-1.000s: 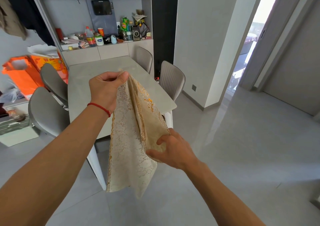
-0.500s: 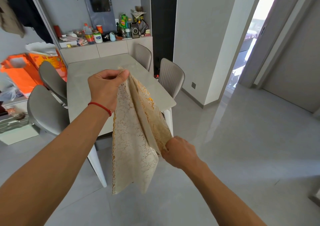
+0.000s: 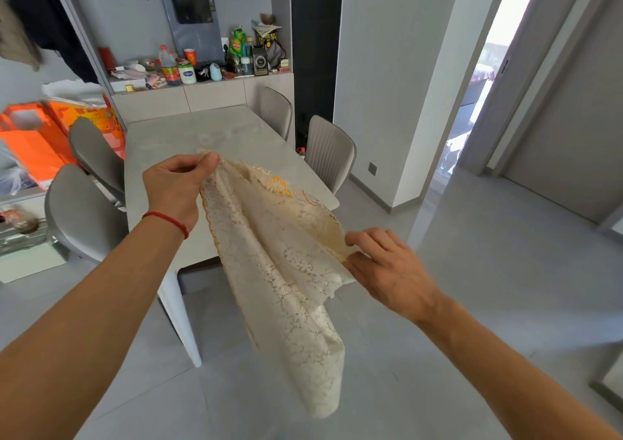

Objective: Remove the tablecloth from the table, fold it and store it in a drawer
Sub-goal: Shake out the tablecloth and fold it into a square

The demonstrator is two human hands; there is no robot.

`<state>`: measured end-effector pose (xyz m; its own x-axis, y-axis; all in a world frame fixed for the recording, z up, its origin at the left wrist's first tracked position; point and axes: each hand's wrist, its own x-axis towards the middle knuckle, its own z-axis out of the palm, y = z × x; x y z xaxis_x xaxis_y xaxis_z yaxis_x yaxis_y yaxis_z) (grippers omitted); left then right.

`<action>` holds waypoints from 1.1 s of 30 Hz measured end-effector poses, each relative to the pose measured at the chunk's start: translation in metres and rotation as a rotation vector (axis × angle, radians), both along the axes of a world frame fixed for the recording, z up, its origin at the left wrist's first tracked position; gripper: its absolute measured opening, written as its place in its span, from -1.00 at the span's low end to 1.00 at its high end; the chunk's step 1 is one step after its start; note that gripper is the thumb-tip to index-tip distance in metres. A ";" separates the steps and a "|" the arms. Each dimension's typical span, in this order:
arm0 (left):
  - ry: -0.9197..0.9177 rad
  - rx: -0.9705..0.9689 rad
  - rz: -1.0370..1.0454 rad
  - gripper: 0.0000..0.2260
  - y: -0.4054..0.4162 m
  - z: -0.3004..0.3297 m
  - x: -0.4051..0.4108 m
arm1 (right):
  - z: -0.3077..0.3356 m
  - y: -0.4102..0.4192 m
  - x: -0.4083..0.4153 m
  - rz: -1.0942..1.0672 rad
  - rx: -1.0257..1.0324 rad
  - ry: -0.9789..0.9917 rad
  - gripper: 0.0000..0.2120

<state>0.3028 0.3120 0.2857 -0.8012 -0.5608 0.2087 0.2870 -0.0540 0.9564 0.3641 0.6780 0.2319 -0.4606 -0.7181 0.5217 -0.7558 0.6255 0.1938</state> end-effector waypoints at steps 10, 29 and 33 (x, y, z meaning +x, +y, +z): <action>0.001 0.022 -0.100 -0.75 -0.011 0.001 0.000 | 0.035 0.018 0.007 0.091 -0.088 -0.239 -0.60; -0.034 -0.089 -0.219 -0.74 -0.021 -0.009 0.000 | 0.081 0.057 -0.005 -0.023 -0.381 -0.368 -0.74; -0.049 -0.214 -0.270 -0.76 -0.021 -0.008 0.001 | 0.096 0.066 -0.016 -0.079 -0.377 -0.293 -0.76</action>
<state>0.3037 0.2909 0.2775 -0.9266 -0.2749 0.2564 0.2433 0.0813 0.9665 0.3483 0.7443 0.3281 -0.6724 -0.4615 0.5787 -0.6924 0.6686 -0.2713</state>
